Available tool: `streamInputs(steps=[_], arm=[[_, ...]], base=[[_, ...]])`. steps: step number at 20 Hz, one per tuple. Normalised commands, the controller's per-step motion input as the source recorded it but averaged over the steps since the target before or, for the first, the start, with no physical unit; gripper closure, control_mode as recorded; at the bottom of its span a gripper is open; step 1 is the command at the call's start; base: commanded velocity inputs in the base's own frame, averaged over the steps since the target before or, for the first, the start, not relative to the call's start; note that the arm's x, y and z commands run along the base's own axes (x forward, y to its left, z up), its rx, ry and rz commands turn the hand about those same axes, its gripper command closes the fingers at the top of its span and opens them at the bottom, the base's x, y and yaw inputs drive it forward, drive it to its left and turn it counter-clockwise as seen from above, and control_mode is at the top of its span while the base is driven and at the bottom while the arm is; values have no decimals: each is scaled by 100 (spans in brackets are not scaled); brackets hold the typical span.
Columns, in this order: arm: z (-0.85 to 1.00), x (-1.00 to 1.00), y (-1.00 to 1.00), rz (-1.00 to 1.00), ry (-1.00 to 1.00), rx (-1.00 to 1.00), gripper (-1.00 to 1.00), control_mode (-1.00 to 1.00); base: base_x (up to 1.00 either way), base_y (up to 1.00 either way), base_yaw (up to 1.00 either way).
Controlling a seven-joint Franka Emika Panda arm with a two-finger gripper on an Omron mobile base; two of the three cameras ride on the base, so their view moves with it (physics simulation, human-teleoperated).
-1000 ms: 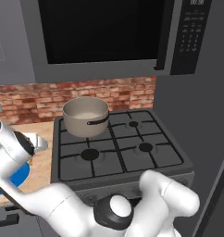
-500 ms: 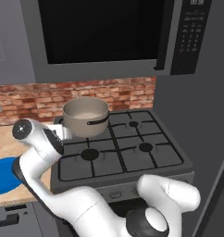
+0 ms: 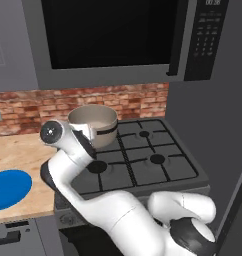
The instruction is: Retrieve the frozen meat and place it in the pot on a burner. Then turn the burner on.
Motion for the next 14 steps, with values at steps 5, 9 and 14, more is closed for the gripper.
streamInputs(steps=[5, 9, 14], arm=[[22, 2, -17, 0, 0, 0, 100, -100], [10, 15, -32, 0, 0, 0, 100, -100], [7, 4, -28, -1, -1, 0, 100, -100]], base=[[0, 0, 0], [0, 0, 0], [0, 0, 0]])
